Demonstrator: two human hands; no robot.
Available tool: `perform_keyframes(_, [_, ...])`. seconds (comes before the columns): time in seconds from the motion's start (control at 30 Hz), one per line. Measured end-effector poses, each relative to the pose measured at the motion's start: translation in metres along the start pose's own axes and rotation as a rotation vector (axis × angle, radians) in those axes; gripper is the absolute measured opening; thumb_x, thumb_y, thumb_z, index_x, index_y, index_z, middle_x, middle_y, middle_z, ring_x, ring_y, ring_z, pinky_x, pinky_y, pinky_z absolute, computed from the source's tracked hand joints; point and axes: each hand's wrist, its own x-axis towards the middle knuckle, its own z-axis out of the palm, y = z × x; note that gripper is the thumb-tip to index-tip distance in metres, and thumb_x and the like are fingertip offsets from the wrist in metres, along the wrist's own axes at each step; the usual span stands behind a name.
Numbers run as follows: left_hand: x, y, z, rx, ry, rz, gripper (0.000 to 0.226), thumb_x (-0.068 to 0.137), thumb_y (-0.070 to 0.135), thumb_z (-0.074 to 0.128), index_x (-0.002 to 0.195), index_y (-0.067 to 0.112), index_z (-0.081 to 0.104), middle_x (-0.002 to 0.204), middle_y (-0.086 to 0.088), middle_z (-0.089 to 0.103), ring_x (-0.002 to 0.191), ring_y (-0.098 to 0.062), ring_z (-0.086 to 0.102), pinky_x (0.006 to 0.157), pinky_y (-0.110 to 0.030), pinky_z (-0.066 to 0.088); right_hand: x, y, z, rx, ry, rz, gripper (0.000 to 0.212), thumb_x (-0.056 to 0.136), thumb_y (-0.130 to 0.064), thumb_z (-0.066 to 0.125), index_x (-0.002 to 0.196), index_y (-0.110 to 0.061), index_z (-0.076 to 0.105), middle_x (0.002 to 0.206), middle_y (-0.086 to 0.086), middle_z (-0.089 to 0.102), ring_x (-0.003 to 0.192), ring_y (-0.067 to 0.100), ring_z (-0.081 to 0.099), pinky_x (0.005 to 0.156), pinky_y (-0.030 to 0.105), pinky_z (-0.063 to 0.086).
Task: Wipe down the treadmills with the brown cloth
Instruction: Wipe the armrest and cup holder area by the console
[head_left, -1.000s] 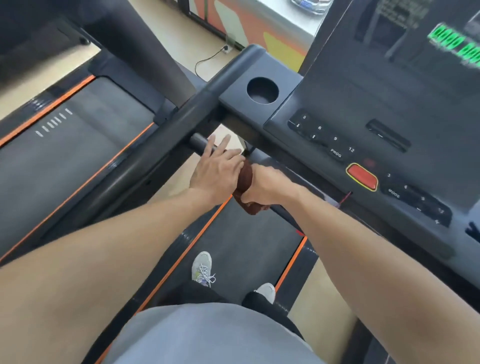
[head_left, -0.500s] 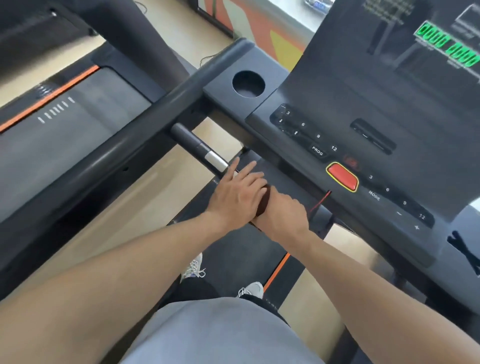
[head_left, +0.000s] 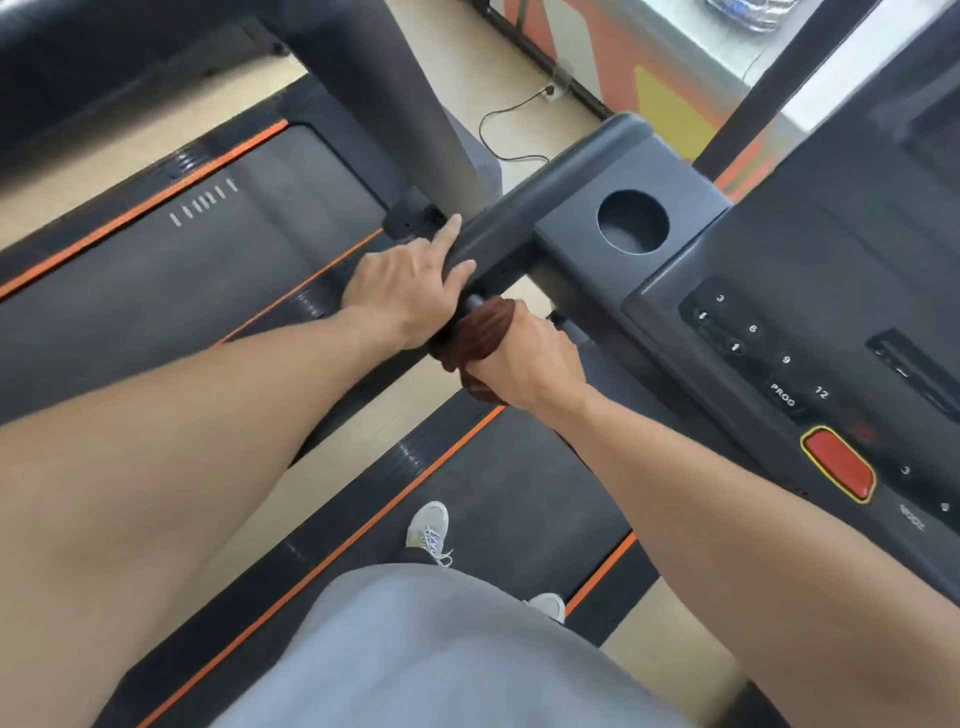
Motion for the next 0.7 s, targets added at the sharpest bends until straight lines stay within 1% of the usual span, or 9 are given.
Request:
perform_keyframes(0.07, [0.000, -0.002, -0.001, -0.001, 0.014, -0.001, 0.063, 0.105, 0.056, 0.024, 0.161, 0.028, 0.019, 0.132, -0.012, 0.062, 0.113, -0.040, 0.061, 0.090, -0.049, 0.045, 0.006, -0.004, -0.008, 0.062, -0.110, -0.032, 0.025, 0.070, -0.051, 0.072, 0.083, -0.034, 0.058, 0.063, -0.014, 0.068, 0.057, 0.007, 0.067, 0.052, 0.024, 0.054])
perform_keyframes(0.13, [0.000, -0.002, 0.000, 0.004, -0.001, 0.007, 0.064, 0.105, 0.056, 0.023, 0.161, 0.026, 0.020, 0.131, -0.014, 0.062, 0.111, -0.041, 0.062, 0.089, -0.049, 0.045, 0.013, -0.006, -0.017, 0.121, -0.212, -0.100, 0.026, 0.070, -0.044, 0.083, 0.078, -0.037, 0.059, 0.077, -0.013, 0.071, 0.075, 0.010, 0.071, 0.068, 0.030, 0.060])
perform_keyframes(0.2, [-0.001, -0.002, 0.001, 0.022, -0.001, 0.012, 0.064, 0.105, 0.056, 0.023, 0.161, 0.025, 0.020, 0.130, -0.014, 0.062, 0.110, -0.040, 0.062, 0.088, -0.049, 0.046, 0.018, -0.007, -0.025, 0.202, -0.305, -0.098, 0.026, 0.073, -0.037, 0.087, 0.085, -0.039, 0.064, 0.089, -0.012, 0.071, 0.087, 0.011, 0.069, 0.080, 0.031, 0.058])
perform_keyframes(0.27, [-0.002, -0.001, 0.004, 0.035, 0.028, 0.035, 0.064, 0.105, 0.055, 0.024, 0.161, 0.024, 0.021, 0.135, -0.012, 0.059, 0.115, -0.037, 0.059, 0.089, -0.049, 0.045, 0.017, -0.007, -0.024, 0.233, -0.296, -0.058, 0.034, 0.073, -0.036, 0.087, 0.101, -0.031, 0.068, 0.094, -0.008, 0.072, 0.089, 0.013, 0.070, 0.083, 0.033, 0.059])
perform_keyframes(0.37, [-0.005, -0.003, 0.009, 0.079, 0.082, 0.132, 0.063, 0.106, 0.051, 0.029, 0.161, 0.022, 0.023, 0.155, -0.009, 0.043, 0.133, -0.032, 0.047, 0.104, -0.048, 0.040, 0.006, -0.003, -0.013, 0.110, -0.170, -0.033, 0.050, 0.074, -0.034, 0.082, 0.118, -0.022, 0.061, 0.099, -0.002, 0.072, 0.088, 0.020, 0.070, 0.079, 0.039, 0.062])
perform_keyframes(0.47, [-0.007, -0.006, 0.010, 0.078, 0.083, 0.143, 0.062, 0.106, 0.048, 0.030, 0.161, 0.021, 0.022, 0.160, -0.011, 0.037, 0.140, -0.031, 0.041, 0.112, -0.048, 0.037, -0.014, 0.015, -0.011, -0.132, -0.147, 0.026, 0.056, 0.069, -0.033, 0.077, 0.118, -0.020, 0.055, 0.090, -0.001, 0.069, 0.079, 0.023, 0.070, 0.064, 0.031, 0.057])
perform_keyframes(0.53, [-0.007, -0.005, 0.011, 0.138, 0.105, 0.231, 0.059, 0.107, 0.041, 0.028, 0.162, 0.022, 0.018, 0.165, -0.010, 0.028, 0.148, -0.029, 0.031, 0.120, -0.047, 0.028, -0.032, 0.039, -0.019, -0.257, -0.225, 0.097, 0.046, 0.061, -0.031, 0.075, 0.105, -0.020, 0.064, 0.075, -0.003, 0.069, 0.065, 0.019, 0.069, 0.059, 0.028, 0.056])
perform_keyframes(0.6, [-0.005, -0.004, 0.014, 0.222, 0.117, 0.356, 0.057, 0.108, 0.034, 0.025, 0.162, 0.023, 0.015, 0.168, -0.007, 0.019, 0.153, -0.027, 0.021, 0.125, -0.045, 0.019, -0.051, 0.068, -0.029, -0.335, -0.368, 0.191, 0.037, 0.061, -0.034, 0.077, 0.095, -0.021, 0.073, 0.069, -0.007, 0.072, 0.062, 0.015, 0.071, 0.065, 0.030, 0.062])
perform_keyframes(0.7, [-0.002, -0.006, 0.015, 0.224, 0.111, 0.397, 0.055, 0.108, 0.031, 0.022, 0.162, 0.024, 0.016, 0.169, -0.007, 0.016, 0.155, -0.026, 0.018, 0.126, -0.044, 0.015, -0.064, 0.097, -0.039, -0.211, -0.449, 0.198, 0.050, 0.063, -0.051, 0.086, 0.104, -0.027, 0.071, 0.086, -0.012, 0.074, 0.076, 0.012, 0.072, 0.075, 0.032, 0.063])
